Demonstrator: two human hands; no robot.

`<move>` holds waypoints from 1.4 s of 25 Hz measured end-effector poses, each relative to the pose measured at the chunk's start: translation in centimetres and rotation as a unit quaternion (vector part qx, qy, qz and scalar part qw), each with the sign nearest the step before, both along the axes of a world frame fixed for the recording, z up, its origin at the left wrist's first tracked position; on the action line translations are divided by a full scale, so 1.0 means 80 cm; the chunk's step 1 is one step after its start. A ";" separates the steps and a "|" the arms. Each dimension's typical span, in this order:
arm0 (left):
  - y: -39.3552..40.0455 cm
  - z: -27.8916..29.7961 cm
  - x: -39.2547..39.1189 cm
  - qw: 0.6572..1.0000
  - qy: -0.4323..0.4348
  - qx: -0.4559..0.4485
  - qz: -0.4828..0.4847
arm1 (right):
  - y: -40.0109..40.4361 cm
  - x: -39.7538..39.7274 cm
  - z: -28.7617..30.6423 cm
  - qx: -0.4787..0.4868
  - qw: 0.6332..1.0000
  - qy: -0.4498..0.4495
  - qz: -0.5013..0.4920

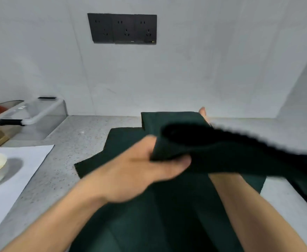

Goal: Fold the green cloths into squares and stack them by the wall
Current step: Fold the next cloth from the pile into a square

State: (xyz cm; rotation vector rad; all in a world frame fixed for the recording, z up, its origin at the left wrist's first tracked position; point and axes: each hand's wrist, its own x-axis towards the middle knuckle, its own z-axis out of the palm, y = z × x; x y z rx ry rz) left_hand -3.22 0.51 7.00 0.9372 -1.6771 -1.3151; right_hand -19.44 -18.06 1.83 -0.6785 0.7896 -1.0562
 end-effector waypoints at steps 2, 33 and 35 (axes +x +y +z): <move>-0.004 -0.071 0.017 0.977 -0.201 -0.066 -0.030 | -0.012 -0.011 -0.001 0.010 0.999 0.040 -0.003; 0.077 -0.232 0.074 0.863 -0.424 -0.258 -0.090 | 0.255 -0.132 -0.155 -0.426 0.644 0.605 0.195; 0.087 -0.220 0.063 0.892 -0.384 -0.230 -0.058 | 0.269 -0.136 -0.150 -0.428 0.625 0.616 0.216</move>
